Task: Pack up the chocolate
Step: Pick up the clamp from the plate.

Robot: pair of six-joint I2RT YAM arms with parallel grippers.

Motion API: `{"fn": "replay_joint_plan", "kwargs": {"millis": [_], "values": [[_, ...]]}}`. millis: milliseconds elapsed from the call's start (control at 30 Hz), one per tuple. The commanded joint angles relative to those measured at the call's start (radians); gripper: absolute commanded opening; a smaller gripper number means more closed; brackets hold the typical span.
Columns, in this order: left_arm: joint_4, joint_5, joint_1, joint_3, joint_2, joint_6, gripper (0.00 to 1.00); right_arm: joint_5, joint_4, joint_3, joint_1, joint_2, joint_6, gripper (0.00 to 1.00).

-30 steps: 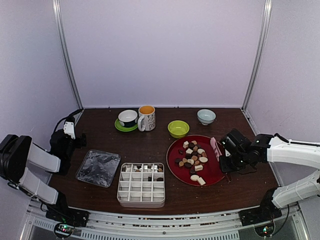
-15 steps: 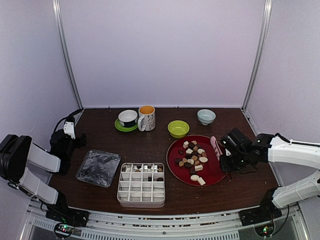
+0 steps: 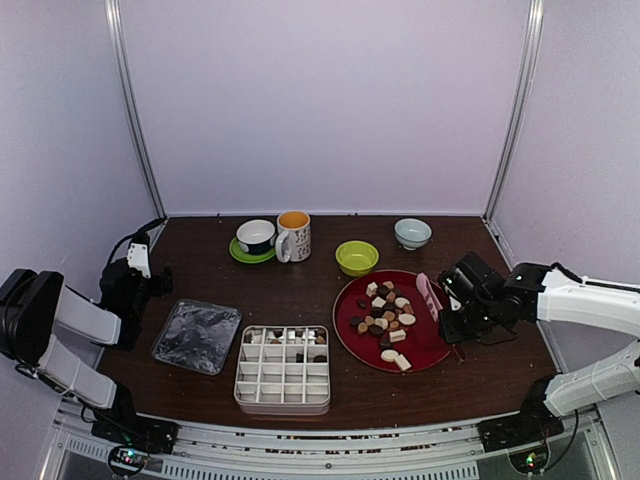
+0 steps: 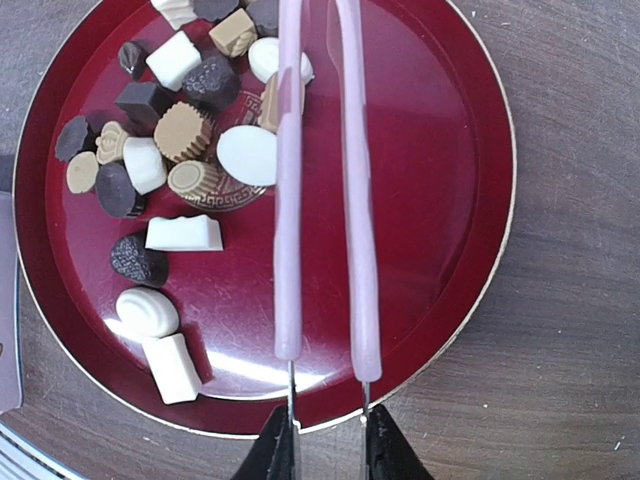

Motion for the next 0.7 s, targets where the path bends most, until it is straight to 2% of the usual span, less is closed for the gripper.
{"fn": "replay_joint_plan", "kwargs": {"millis": [0, 667], "values": [[0.027, -0.005, 0.009, 0.016, -0.001, -0.001, 0.98, -0.019, -0.002, 0.016, 0.006, -0.014, -0.013, 0.24], [0.027, -0.005, 0.009, 0.016, -0.001, -0.001, 0.98, -0.045, -0.045, 0.029, 0.006, -0.037, -0.012, 0.24]]}}
